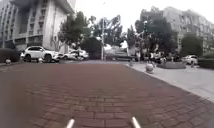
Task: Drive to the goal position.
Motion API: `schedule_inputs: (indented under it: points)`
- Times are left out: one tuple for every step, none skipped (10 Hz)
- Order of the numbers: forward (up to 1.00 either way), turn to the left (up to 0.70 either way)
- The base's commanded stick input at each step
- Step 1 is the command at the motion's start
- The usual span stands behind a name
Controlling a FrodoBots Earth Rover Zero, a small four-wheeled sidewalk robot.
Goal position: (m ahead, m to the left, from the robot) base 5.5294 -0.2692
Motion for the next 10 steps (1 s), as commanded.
schedule_inputs:
  points:
    - [0.58, 0.0]
    - [0.58, 0.0]
    - [0.58, 0.0]
    - [0.58, 0.0]
    - [0.58, 0.0]
    - [0.58, 0.0]
    - [0.58, 0.0]
    - [0.58, 0.0]
    - [0.58, 0.0]
    - [0.58, 0.0]
